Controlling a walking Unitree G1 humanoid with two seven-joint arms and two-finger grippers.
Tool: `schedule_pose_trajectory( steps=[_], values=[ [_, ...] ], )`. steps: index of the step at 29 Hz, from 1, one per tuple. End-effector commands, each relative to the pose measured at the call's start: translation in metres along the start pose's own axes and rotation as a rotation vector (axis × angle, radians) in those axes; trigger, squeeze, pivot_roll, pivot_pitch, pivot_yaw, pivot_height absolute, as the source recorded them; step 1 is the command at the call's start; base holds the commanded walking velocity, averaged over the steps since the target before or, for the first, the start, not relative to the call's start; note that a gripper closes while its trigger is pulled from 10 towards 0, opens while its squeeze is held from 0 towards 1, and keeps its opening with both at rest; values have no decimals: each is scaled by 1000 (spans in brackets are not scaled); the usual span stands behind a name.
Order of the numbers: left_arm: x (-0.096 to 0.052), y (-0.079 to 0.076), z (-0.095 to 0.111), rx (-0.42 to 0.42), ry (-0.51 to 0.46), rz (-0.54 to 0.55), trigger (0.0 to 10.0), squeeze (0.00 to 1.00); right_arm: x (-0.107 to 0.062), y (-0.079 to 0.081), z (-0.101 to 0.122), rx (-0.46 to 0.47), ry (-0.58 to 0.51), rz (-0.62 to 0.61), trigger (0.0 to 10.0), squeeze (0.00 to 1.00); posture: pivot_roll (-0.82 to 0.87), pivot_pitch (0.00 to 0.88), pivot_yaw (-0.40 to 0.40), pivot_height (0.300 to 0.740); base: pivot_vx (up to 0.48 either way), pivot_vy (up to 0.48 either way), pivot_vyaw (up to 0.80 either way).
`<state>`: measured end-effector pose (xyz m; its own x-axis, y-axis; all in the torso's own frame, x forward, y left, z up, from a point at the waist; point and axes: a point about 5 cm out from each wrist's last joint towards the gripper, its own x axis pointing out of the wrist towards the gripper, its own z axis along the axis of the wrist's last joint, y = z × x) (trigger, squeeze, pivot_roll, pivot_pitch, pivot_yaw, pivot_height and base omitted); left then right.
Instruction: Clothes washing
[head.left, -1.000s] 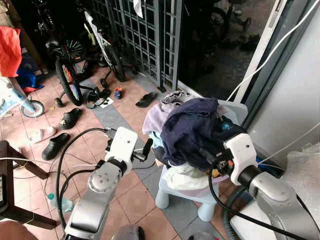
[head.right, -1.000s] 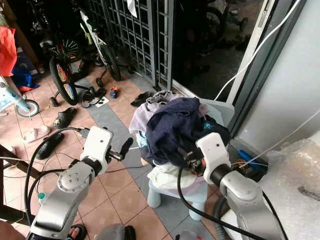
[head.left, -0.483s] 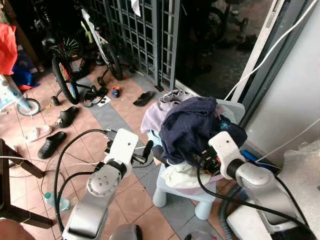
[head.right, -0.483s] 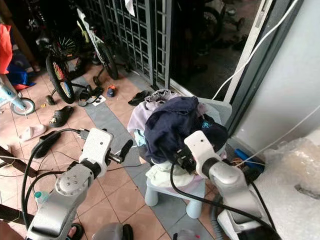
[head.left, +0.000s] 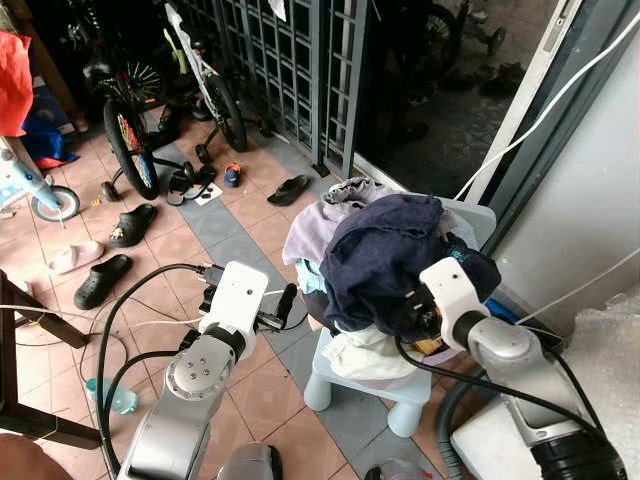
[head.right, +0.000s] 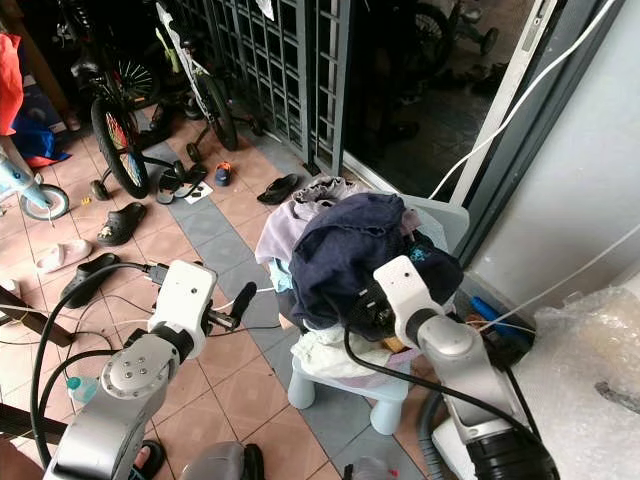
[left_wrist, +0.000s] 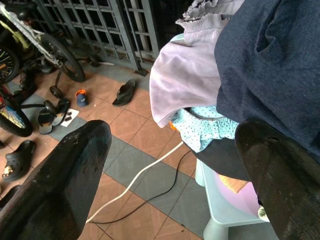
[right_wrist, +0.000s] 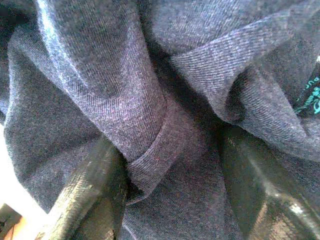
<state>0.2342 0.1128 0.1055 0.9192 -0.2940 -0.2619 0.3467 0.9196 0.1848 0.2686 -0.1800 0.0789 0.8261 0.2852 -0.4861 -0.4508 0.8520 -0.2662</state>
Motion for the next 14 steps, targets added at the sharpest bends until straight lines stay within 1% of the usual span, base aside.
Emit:
schedule_pose_trajectory(
  steps=[1,8,14],
  values=[
    [-1,-1,2,13,0,-6,10000,0,-4,-6,-2,2,7,-14,0,0,34,66,25,740,0,0,0],
    [0,-2,1,11,3,-3,10000,0,-4,-7,2,5,-11,-13,0,0,25,71,21,740,0,0,0],
    [1,-3,1,5,1,2,10000,0,-2,0,10,21,-55,15,0,0,23,66,13,740,0,0,0]
  ],
)
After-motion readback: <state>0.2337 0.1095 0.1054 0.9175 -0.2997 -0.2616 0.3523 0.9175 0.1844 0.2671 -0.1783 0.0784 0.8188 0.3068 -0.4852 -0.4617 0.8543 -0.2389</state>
